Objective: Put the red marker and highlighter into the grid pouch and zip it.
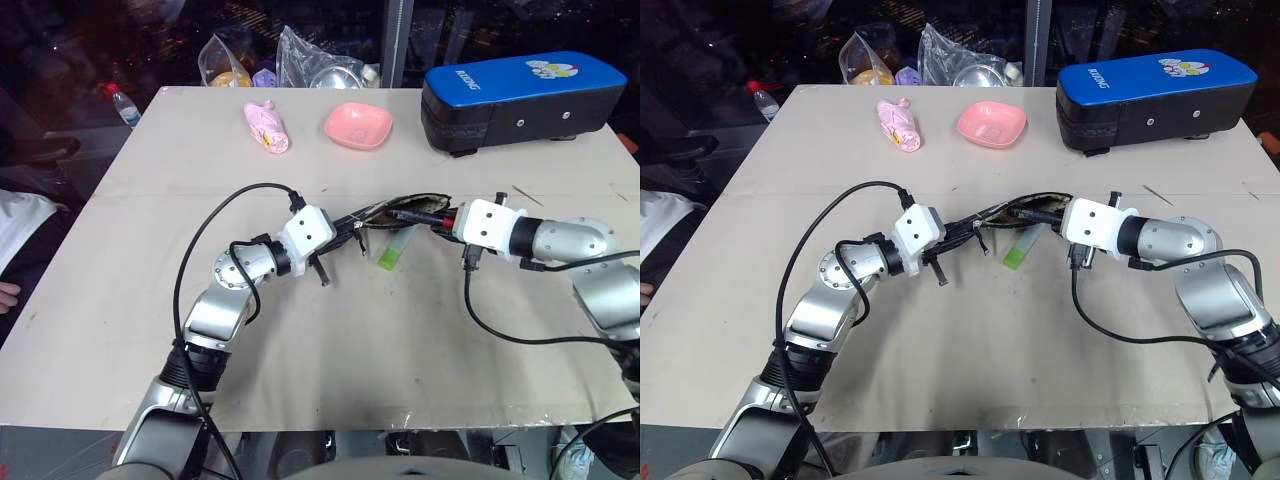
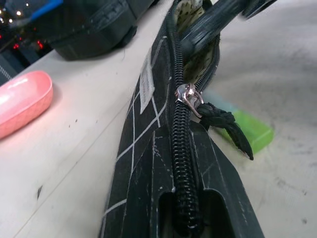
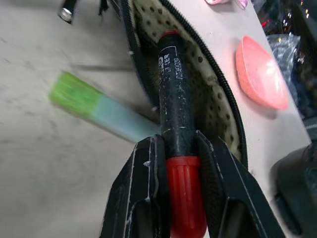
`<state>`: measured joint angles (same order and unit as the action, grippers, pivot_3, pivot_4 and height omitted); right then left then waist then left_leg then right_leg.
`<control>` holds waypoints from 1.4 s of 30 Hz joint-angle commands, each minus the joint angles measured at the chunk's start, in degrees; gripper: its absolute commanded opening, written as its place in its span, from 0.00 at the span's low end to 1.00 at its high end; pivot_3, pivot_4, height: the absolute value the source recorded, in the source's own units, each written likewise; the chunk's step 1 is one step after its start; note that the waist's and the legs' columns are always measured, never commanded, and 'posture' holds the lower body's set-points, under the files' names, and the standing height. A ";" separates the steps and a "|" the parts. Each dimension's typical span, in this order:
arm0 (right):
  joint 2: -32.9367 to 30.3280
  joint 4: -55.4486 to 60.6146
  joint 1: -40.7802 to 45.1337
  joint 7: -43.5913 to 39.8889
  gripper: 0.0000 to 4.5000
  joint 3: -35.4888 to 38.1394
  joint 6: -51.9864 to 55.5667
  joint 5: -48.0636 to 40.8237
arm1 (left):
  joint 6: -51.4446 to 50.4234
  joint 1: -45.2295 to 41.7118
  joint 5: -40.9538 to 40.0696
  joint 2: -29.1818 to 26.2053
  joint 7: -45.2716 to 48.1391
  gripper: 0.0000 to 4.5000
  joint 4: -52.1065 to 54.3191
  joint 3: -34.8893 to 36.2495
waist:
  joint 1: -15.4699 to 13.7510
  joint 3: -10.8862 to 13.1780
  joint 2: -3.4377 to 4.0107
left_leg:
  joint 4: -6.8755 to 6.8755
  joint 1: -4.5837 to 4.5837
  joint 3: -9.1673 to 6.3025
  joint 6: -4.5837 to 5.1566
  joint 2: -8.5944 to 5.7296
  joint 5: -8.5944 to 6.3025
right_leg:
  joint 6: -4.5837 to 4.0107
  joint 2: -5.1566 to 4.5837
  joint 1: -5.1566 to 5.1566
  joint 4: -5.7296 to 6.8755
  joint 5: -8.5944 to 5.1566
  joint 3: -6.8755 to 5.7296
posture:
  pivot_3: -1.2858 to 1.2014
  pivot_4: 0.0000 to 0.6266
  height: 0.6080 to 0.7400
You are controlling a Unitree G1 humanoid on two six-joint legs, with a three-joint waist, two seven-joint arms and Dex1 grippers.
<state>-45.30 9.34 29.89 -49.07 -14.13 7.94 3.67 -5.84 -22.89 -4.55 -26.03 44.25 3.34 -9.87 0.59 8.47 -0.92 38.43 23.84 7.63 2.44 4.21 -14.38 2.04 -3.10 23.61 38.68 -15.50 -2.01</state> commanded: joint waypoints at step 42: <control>42.86 8.77 -7.50 40.69 0.99 7.91 44.02 -5.85 | -6.65 -2.65 -3.89 -0.03 -5.43 0.00 0.86 7.56 | 0.17 -0.02 -0.01 | 0.01 0.01 -0.06 -0.12 0.03 0.07 | -0.01 -0.02 0.02 0.18 0.01 -0.05 | 0.52 0.24 1.00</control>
<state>-2.61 16.98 21.32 -10.15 -6.80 52.33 -3.30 -13.25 -24.53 -8.09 -25.65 39.46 3.31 -3.73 0.76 8.45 -0.92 38.44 23.85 7.58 2.32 4.23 -14.31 2.04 -3.13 23.63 38.85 -15.49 -2.05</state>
